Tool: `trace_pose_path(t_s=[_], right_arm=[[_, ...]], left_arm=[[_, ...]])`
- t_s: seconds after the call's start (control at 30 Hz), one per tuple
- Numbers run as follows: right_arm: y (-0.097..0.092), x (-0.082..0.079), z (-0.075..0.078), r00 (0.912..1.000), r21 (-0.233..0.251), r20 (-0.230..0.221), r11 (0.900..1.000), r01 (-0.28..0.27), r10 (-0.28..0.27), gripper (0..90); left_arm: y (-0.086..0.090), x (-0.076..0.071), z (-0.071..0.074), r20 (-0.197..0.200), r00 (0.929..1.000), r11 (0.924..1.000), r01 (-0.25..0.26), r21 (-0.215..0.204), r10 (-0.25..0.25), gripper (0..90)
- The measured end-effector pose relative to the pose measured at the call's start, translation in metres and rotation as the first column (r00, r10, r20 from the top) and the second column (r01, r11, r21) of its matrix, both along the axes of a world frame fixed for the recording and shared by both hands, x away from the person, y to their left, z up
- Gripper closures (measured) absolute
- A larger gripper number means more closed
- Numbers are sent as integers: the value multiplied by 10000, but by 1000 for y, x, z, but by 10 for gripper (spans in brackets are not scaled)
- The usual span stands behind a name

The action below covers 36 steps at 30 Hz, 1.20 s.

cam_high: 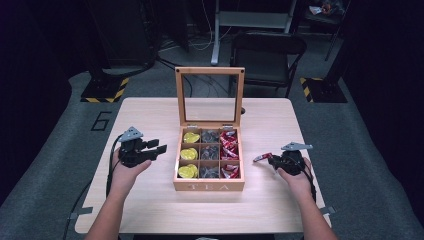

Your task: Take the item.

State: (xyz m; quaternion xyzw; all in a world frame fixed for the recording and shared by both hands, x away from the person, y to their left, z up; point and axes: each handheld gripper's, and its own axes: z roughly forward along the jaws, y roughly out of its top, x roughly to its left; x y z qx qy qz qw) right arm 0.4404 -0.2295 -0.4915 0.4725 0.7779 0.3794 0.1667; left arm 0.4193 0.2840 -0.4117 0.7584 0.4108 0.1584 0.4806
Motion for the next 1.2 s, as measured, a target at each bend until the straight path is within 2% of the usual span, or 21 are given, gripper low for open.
trace_pose_path(t_s=[0.17, 0.33, 0.43, 0.53, 0.83, 0.9, 1.03, 1.2], right_arm=[[-2, 0, -2, 10000, -173, -49, 9998, 59, -60, 732], [-2, 0, -3, 9999, -122, -85, 9999, 58, -59, 723], [-2, 1, -5, 9999, -210, -159, 9998, 49, -52, 690], [-2, 1, -5, 9994, -101, -335, 9999, 114, -118, 666], [1, 0, -3, 9994, -324, -208, 9992, 254, -261, 526], [1, 0, 0, 9998, -433, -128, 9990, 147, -152, 519], [3, -2, 8, 9997, -347, 44, 9991, 225, -224, 510], [6, -1, 21, 9995, -291, 286, 9995, -114, 123, 510]], left_arm=[[0, 0, 0, 7, 10000, 10000, 7, 30, -7, 536], [0, 0, 0, 23, 10000, 10000, 4, 2, -4, 536], [0, 0, 0, 2, 10000, 10000, -28, -35, 28, 536], [0, 0, 0, 6, 10000, 10000, -32, -38, 32, 536], [1, 0, 0, 13, 9999, 9999, -99, -46, 100, 518], [1, 0, 0, -22, 9999, 9999, -101, -54, 101, 517], [1, 0, 0, -31, 10000, 10000, -69, -54, 69, 517], [0, 0, -1, -20, 9999, 9999, -125, -100, 125, 516]])
